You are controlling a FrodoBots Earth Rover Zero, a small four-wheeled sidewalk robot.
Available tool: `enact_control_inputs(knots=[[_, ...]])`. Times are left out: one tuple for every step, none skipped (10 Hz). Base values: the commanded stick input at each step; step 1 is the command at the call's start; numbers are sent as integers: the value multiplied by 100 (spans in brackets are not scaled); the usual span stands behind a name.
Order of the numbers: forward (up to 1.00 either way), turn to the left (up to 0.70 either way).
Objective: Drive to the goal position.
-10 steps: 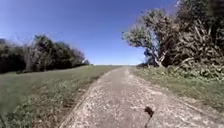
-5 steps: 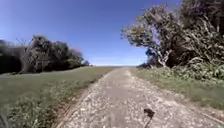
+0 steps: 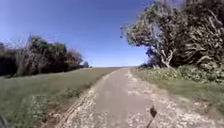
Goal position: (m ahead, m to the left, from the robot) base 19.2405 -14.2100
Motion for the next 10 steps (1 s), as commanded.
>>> enact_control_inputs(knots=[[100, 0], [100, 0], [100, 0], [100, 0], [100, 0], [100, 0], [100, 0], [100, 0], [100, 0], [100, 0]])
